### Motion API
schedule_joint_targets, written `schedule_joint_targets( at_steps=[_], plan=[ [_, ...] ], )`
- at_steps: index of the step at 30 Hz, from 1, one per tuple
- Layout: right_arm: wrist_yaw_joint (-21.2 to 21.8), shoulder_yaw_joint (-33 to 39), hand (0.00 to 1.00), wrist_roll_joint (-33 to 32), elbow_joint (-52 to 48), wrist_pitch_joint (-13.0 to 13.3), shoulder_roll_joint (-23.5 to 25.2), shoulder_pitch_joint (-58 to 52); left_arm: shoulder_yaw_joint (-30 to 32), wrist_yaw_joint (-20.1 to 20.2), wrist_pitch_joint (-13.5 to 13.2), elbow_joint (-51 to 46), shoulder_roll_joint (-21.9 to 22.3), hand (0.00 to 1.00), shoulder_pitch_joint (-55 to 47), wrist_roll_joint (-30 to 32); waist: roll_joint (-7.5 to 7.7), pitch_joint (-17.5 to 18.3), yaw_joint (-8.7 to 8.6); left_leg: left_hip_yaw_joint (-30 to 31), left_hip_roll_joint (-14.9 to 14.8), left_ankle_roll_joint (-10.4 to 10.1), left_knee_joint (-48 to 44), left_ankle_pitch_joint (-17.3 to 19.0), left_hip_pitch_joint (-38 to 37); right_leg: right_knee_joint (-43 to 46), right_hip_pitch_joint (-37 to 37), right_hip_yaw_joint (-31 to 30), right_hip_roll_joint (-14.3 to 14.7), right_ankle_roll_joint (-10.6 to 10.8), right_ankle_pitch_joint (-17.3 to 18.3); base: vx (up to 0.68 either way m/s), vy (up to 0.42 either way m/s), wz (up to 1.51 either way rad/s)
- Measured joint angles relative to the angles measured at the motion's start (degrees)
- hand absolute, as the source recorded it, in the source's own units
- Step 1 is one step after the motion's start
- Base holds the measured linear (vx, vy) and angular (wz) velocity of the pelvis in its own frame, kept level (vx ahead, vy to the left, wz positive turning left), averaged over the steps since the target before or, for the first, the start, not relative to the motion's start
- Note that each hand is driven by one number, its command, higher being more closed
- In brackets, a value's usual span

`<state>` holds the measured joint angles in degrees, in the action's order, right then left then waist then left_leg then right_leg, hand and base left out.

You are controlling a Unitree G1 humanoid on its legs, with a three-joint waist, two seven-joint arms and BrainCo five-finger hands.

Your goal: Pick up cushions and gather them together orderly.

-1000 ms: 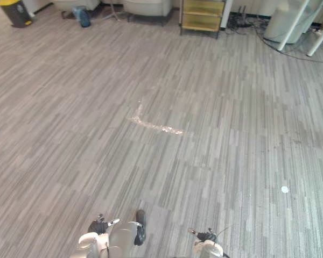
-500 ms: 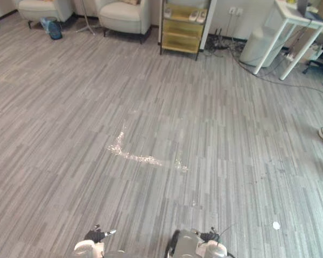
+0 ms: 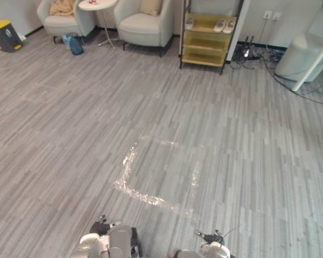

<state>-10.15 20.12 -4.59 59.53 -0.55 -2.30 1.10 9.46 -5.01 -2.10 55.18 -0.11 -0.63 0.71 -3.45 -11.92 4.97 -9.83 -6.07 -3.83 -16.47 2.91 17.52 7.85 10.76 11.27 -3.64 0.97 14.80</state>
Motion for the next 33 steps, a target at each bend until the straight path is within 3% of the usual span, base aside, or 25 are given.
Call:
schedule_joint_targets(
  at_steps=[1,2,4,6,7,8,9,11,12,14,15,17,19,20,21,23,25,26,27,29,31,33],
  plan=[
    [0.0,-0.2,0.0,0.0,0.2,-0.1,0.4,-0.1,0.0,0.0,-0.1,0.0,0.0,0.0,0.1,0.0,0.74,0.4,1.01,-0.7,0.8,1.2,0.5,-4.5,-1.2,-0.9,1.3,-1.6,-0.4,0.8,0.6,0.82,0.217,-0.49],
    [0.0,-0.2,0.0,0.0,0.5,-0.1,2.1,0.0,-0.5,0.0,-0.1,0.2,-1.3,0.0,0.4,0.1,3.21,1.4,0.94,-1.6,2.8,3.4,-0.6,-1.8,-1.1,-2.2,2.4,-3.0,-2.4,0.6,0.1,0.73,0.169,-0.27],
    [0.1,-0.1,0.0,0.2,0.6,-0.3,2.5,0.0,-0.2,0.2,0.1,0.6,-1.8,0.0,1.0,0.1,4.2,1.8,0.95,-1.5,2.9,5.5,-6.4,1.1,0.4,-0.6,2.4,-4.6,-3.4,1.6,-2.1,0.54,0.126,0.01],
    [0.1,0.0,0.0,0.6,0.6,-0.4,2.3,0.0,-0.4,0.2,0.1,1.1,-2.5,0.0,0.9,0.2,4.84,2.4,1.24,-2.3,3.1,6.6,-8.7,4.6,-1.3,8.9,-0.7,-7.9,-3.8,3.4,-3.3,0.56,0.172,-0.08],
    [0.3,-0.1,0.0,1.6,0.6,-0.3,2.2,0.1,-1.0,0.2,0.2,1.8,-2.6,0.0,1.0,0.1,4.7,2.7,1.05,-2.3,3.2,6.0,-7.2,6.9,-3.8,18.0,-4.2,-8.8,-4.1,6.6,-5.0,0.55,0.169,-0.1],
    [0.5,-0.1,0.0,2.4,0.6,-0.3,2.5,0.0,-2.3,0.3,0.4,2.3,-3.0,0.0,1.2,0.2,5.11,2.5,0.92,-2.1,4.1,6.0,-5.0,8.1,-7.2,30.9,-9.3,-8.6,-5.6,11.4,-7.3,0.45,0.122,-0.02],
    [0.6,-0.1,0.0,2.4,1.1,-0.4,2.5,-0.1,-2.7,0.4,0.5,2.9,-3.3,0.0,1.3,0.2,5.3,2.3,0.75,-2.0,4.6,6.1,-3.8,8.7,-9.9,37.3,-11.8,-7.7,-6.5,11.4,-6.7,0.45,0.081,0.06],
    [1.0,-0.3,0.0,2.5,1.1,-0.5,1.7,-0.9,-4.2,0.3,1.0,4.0,-3.6,0.0,0.9,0.2,4.4,2.0,0.06,-2.1,5.7,6.2,2.7,9.1,-19.6,42.8,-16.0,-1.0,-9.0,5.7,-1.2,0.43,0.044,0.08],
    [1.1,-0.7,0.0,2.5,1.1,-0.5,1.5,-0.9,-4.4,0.3,1.2,4.1,-3.6,0.0,0.7,0.2,4.18,2.2,-0.2,-2.1,5.6,6.2,4.3,9.2,-21.8,41.6,-17.2,1.6,-9.1,4.1,-0.1,0.36,0.011,0.09],
    [1.2,-0.9,0.0,2.5,1.1,-0.4,1.1,-0.4,-4.8,0.3,1.2,4.2,-3.6,0.0,0.4,0.1,4.04,2.3,-1.19,-1.4,4.8,5.6,7.6,9.6,-25.7,31.9,-22.6,8.5,-9.0,2.0,0.6,0.34,-0.047,0.22],
    [1.2,-0.9,0.0,2.5,1.2,-0.4,1.0,-0.3,-5.1,0.3,1.3,4.3,-3.6,0.0,0.4,0.1,4.01,2.3,-1.54,-1.1,4.6,5.2,7.9,9.8,-26.0,28.8,-23.7,9.3,-8.6,2.0,0.3,0.38,-0.12,0.33],
    [1.2,-0.6,0.0,2.5,1.5,-0.3,0.4,0.2,-6.1,0.3,1.3,5.2,-3.9,0.0,0.5,0.1,3.79,2.0,-1.9,-0.2,3.1,3.4,8.5,11.2,-28.4,11.9,-26.6,9.6,-5.7,1.2,-7.4,0.42,-0.18,0.24],
    [1.3,-0.7,0.0,2.5,2.0,-0.4,0.3,0.0,-6.1,0.3,1.3,5.2,-4.1,0.0,0.2,0.1,4.5,2.2,-1.99,1.0,3.0,2.2,8.4,12.8,-30.9,2.8,-26.1,8.0,-4.5,1.3,-13.8,0.47,-0.285,0.34],
    [1.3,-0.6,0.0,2.5,2.2,-0.3,-0.4,-0.1,-6.1,0.3,1.2,5.7,-4.0,0.0,-0.1,0.3,4.51,2.0,-2.66,2.9,2.4,1.3,8.2,14.9,-33.4,4.0,-24.9,6.5,-3.9,-1.0,-20.5,0.51,-0.331,0.43],
    [1.4,-0.5,0.0,2.5,2.3,-0.3,-0.8,0.1,-6.1,0.3,1.2,6.2,-3.5,0.0,0.2,0.2,3.23,1.8,-2.75,3.1,1.6,1.2,7.9,15.3,-34.1,6.1,-25.0,6.8,-3.1,-2.1,-18.7,0.49,-0.314,0.32],
    [1.6,0.0,0.0,3.6,2.3,-0.2,-1.8,0.1,-5.8,0.4,1.1,6.3,-1.7,0.0,0.1,0.3,0.81,2.6,-2.6,4.9,-1.4,1.1,-2.6,15.3,-30.3,8.7,-24.6,8.0,-1.4,-2.9,-13.9,0.49,-0.334,0.05],
    [1.7,-0.2,0.0,3.6,1.7,-0.1,-1.8,0.2,-3.5,0.8,1.0,6.0,-0.8,0.0,0.2,0.3,-1.56,2.4,-2.55,7.1,-5.3,-1.2,-21.8,12.3,-21.8,7.7,-21.6,9.2,1.7,-3.8,-11.8,0.43,-0.286,-0.03],
    [1.7,-0.7,0.0,3.5,1.6,-0.1,-1.8,0.3,-2.3,0.8,0.9,5.1,-0.3,0.0,0.3,0.3,-2.38,1.5,-2.36,8.0,-7.9,-1.0,-33.6,6.3,-17.2,6.7,-18.4,9.2,3.8,-5.2,-10.1,0.41,-0.187,-0.05],
    [1.6,-1.2,0.0,3.5,1.7,-0.2,-1.7,0.2,-2.4,1.1,0.6,4.2,-0.3,0.0,0.6,0.3,-2.18,0.7,-1.84,7.7,-9.5,-0.9,-41.4,8.4,-13.3,5.6,-14.6,9.2,5.1,-6.0,-8.7,0.41,-0.161,-0.05],
    [1.5,-1.0,0.0,3.5,2.2,-0.3,-1.2,-0.1,-2.9,1.6,0.2,2.9,-0.9,0.0,0.5,0.3,-1.02,0.2,-1.61,5.5,-8.6,-0.8,-40.8,11.6,-10.1,3.9,-10.5,9.0,5.2,-5.6,-8.3,0.35,-0.149,-0.09],
    [1.3,-1.1,0.0,3.5,2.2,-0.4,-1.1,-0.1,-4.0,1.5,0.2,2.2,-1.1,0.0,0.4,0.3,-0.8,0.3,-1.46,3.8,-5.8,-0.6,-31.1,13.9,-7.5,1.9,-8.0,7.3,5.2,-4.8,-7.8,0.31,-0.082,-0.37],
    [1.2,-1.1,0.0,3.5,2.3,-0.4,-1.0,0.5,-4.1,1.4,0.1,2.0,-0.9,0.0,0.4,0.2,-0.87,0.2,-0.84,6.4,-1.8,-0.7,-16.2,14.0,-6.7,1.6,-6.9,4.0,5.1,-3.9,-7.2,0.37,0.055,-0.81]
  ],
)
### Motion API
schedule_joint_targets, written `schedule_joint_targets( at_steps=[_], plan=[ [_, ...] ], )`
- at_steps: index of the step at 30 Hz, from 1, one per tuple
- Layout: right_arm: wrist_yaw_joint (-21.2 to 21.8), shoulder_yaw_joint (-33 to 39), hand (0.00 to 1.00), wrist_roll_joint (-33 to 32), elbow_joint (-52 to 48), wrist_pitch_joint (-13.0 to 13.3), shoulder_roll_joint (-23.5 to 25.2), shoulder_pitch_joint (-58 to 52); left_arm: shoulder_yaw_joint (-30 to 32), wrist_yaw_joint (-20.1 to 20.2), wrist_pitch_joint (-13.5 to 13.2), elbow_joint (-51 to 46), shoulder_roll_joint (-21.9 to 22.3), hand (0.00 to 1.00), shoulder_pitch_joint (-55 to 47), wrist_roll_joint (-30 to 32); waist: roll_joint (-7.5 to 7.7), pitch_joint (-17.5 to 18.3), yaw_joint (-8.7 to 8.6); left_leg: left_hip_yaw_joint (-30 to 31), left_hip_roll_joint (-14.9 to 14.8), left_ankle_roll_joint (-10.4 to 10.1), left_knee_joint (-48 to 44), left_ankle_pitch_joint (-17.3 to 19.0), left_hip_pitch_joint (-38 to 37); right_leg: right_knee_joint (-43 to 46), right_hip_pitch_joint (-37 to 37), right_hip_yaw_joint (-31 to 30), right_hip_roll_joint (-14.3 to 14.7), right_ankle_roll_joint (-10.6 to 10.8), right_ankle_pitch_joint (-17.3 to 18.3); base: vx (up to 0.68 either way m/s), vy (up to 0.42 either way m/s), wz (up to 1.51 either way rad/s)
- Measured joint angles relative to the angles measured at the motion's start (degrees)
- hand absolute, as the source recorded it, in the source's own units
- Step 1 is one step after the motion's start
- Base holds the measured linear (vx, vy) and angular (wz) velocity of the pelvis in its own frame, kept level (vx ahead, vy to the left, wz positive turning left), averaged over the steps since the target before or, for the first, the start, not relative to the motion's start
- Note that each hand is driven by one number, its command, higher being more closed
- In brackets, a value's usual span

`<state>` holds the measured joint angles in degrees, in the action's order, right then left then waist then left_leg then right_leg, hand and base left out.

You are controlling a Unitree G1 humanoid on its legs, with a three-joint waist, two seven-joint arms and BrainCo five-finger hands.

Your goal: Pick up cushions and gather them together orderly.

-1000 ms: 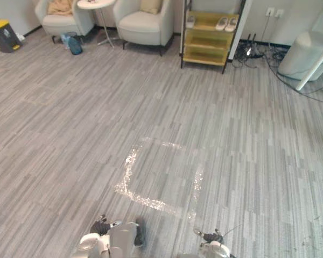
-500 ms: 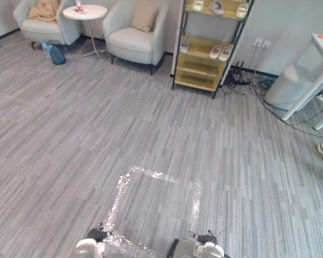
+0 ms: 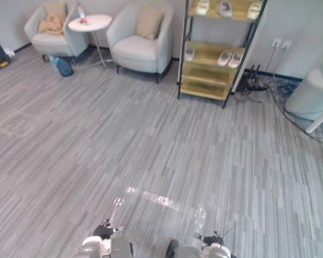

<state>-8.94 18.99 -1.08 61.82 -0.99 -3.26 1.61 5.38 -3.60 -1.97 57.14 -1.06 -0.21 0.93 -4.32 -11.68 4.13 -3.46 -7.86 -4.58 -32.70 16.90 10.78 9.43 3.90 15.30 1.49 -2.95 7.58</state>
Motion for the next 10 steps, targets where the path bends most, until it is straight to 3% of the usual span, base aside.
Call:
schedule_joint_targets(
  at_steps=[1,2,5,10],
  plan=[
    [0.0,-0.1,0.0,0.0,0.2,0.0,-0.3,0.0,-0.2,0.0,0.0,0.1,0.1,0.0,0.0,-0.1,-0.16,0.1,0.37,3.4,2.2,-0.7,8.8,-4.7,-1.2,0.3,0.6,-2.0,0.2,0.5,0.3,0.35,0.096,-1.1],
    [0.0,-0.4,0.0,0.3,0.5,-0.1,0.0,-0.3,-0.4,0.0,0.0,0.5,-0.2,0.0,0.0,0.0,0.16,0.4,1.07,3.5,3.5,0.6,11.4,-8.2,-3.7,0.1,1.5,-4.8,0.0,1.1,0.7,0.34,0.088,-0.89],
    [0.1,-0.9,0.0,1.2,0.5,-0.4,0.5,-2.2,-1.6,0.2,0.1,1.4,-1.6,0.0,0.2,0.1,3.13,2.1,0.43,2.4,5.7,1.7,13.4,-7.6,-6.3,-0.9,3.0,-5.7,-2.5,3.0,1.7,0.35,0.082,-0.2],
    [0.1,0.6,0.0,1.2,0.7,-0.5,1.1,-3.4,-2.6,0.1,0.2,3.3,-2.7,0.0,0.1,0.0,4.45,3.9,0.54,2.5,8.2,2.5,17.8,-8.0,-9.7,-3.1,4.9,-6.4,-4.6,3.6,1.5,0.19,0.064,0.03]
  ],
)
